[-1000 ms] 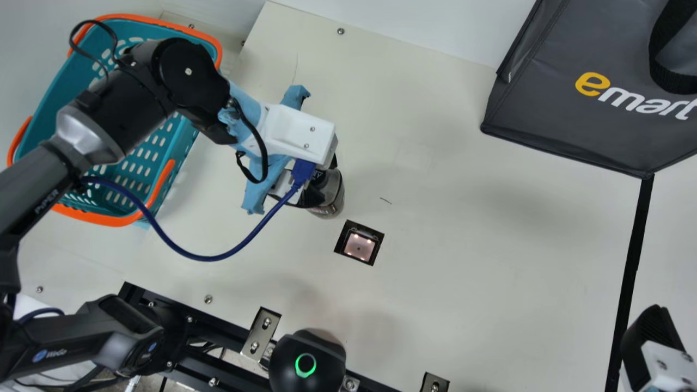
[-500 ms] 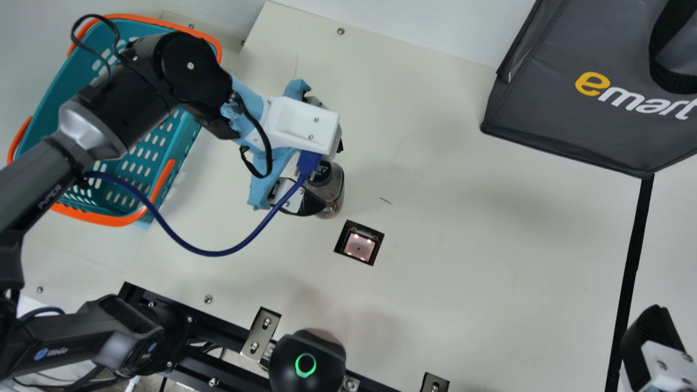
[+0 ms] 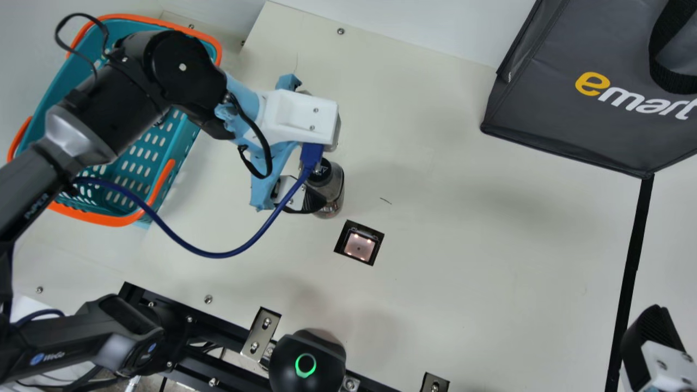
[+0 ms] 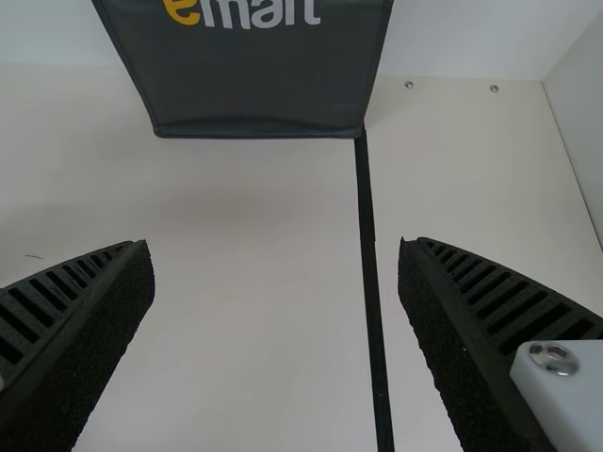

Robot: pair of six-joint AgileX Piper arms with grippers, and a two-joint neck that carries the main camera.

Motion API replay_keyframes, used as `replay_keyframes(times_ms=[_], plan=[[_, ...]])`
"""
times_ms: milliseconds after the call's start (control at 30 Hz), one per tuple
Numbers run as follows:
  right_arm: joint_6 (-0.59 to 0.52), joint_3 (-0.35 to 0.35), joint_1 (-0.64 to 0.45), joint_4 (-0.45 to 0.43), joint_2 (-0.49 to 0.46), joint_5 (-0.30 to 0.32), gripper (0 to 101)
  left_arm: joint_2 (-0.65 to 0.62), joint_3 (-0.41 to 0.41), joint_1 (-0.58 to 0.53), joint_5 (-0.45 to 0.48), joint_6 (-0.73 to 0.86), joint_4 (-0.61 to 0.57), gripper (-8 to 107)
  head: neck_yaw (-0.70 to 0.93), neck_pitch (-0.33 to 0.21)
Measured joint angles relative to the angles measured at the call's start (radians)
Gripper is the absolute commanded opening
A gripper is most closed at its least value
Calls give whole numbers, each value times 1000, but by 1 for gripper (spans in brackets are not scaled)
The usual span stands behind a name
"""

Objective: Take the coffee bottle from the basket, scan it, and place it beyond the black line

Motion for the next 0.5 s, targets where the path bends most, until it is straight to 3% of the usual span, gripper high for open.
replay_keyframes(times_ms=[500], plan=[[0,0,0,0,0,-2,91,-98,-29,15,0,-277,108,90,0,0]])
